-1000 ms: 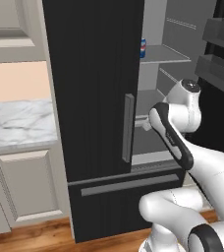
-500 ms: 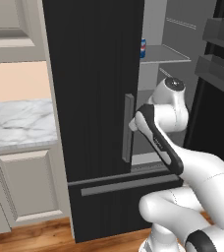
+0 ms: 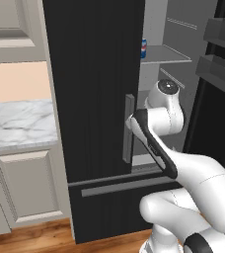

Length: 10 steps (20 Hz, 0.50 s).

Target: Open the fridge, grab two sodas, and place both sodas inside the bowl with ice on the dining counter.

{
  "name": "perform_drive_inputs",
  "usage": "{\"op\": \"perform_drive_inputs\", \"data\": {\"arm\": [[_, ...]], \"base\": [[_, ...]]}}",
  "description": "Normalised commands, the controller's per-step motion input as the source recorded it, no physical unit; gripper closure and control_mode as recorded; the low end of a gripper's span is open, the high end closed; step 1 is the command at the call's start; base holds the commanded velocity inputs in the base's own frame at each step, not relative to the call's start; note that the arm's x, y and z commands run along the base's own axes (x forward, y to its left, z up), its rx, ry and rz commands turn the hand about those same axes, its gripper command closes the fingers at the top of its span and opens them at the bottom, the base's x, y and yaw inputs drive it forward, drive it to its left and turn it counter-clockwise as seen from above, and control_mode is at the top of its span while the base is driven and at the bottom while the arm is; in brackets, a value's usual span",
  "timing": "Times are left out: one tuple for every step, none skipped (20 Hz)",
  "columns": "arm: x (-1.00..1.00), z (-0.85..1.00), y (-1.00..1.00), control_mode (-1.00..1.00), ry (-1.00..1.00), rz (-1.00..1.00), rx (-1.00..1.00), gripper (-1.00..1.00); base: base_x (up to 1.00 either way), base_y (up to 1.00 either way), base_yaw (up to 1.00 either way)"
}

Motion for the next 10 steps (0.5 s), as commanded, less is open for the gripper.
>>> {"op": "perform_drive_inputs", "data": {"arm": [[0.14, 0.0, 0.0, -1.0, -0.11, -0.01, 0.0, -1.0], [0.05, 0.0, 0.0, -1.0, -0.13, 0.0, -0.01, -1.0], [0.14, 0.0, 0.0, -1.0, -0.1, 0.0, 0.0, -1.0], [0.16, 0.0, 0.0, -1.0, -0.1, 0.0, 0.0, -1.0], [0.27, 0.0, 0.0, -1.0, -0.07, 0.0, 0.0, -1.0], [0.19, 0.0, 0.0, -1.0, -0.08, 0.0, 0.0, -1.0], [0.29, 0.0, 0.0, -1.0, -0.03, 0.0, 0.0, -1.0], [0.24, 0.0, 0.0, -1.0, -0.03, 0.0, 0.0, -1.0], [0.24, 0.0, 0.0, -1.0, -0.02, 0.0, 0.0, -1.0], [0.22, 0.0, 0.0, -1.0, -0.03, 0.0, 0.0, -1.0]], "base": [[0.0, 0.0, 0.0], [0.0, 0.0, 0.0], [0.0, 0.0, 0.0], [0.0, 0.0, 0.0], [0.0, 0.0, 0.0], [0.0, 0.0, 0.0], [0.0, 0.0, 0.0], [0.0, 0.0, 0.0], [0.0, 0.0, 0.0], [0.0, 0.0, 0.0]]}}
